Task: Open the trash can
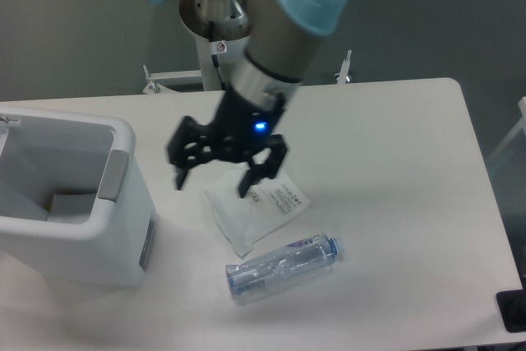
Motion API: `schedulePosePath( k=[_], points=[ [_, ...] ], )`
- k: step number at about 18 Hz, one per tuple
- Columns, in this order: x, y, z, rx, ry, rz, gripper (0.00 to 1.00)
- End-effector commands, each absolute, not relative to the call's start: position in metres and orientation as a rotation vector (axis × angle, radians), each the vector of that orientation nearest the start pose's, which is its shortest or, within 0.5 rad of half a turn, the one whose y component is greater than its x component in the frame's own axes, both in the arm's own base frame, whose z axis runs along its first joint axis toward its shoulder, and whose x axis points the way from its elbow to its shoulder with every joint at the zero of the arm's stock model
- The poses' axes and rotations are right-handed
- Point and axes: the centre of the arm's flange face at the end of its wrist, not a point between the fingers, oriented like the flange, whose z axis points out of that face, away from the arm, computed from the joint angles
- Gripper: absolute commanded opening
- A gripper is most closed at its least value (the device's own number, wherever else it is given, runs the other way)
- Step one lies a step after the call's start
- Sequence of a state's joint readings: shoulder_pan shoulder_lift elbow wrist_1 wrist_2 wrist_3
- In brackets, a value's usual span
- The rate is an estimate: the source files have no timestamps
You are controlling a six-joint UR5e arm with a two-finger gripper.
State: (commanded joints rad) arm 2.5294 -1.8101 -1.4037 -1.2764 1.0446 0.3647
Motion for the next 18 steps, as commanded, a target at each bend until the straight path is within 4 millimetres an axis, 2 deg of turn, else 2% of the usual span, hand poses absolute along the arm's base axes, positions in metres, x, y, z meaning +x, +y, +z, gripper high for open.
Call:
schedulePosePath(
  k=[1,3,5,6,8,9,12,14,15,18],
  points=[
    [-0.413,0.492,0.472,-2.55,-0.666,-0.313,1.0],
    [-0.442,0.472,0.456,-2.633,-0.675,-0.18,1.0],
    [-0.455,0.458,0.44,-2.77,-0.613,-0.025,1.0],
    [-0.461,0.455,0.425,-2.831,-0.571,0.013,1.0],
    [-0.478,0.447,0.402,-2.912,-0.52,0.057,1.0],
    [-0.494,0.438,0.39,-2.945,-0.512,0.085,1.0],
    [-0.524,0.416,0.373,-2.97,-0.493,0.128,1.0],
    [-0.545,0.393,0.359,-3.001,-0.415,0.122,1.0],
    [-0.546,0.386,0.358,-3.021,-0.355,0.128,1.0],
    [-0.54,0.382,0.351,-3.063,-0.149,0.121,1.0]
  ],
)
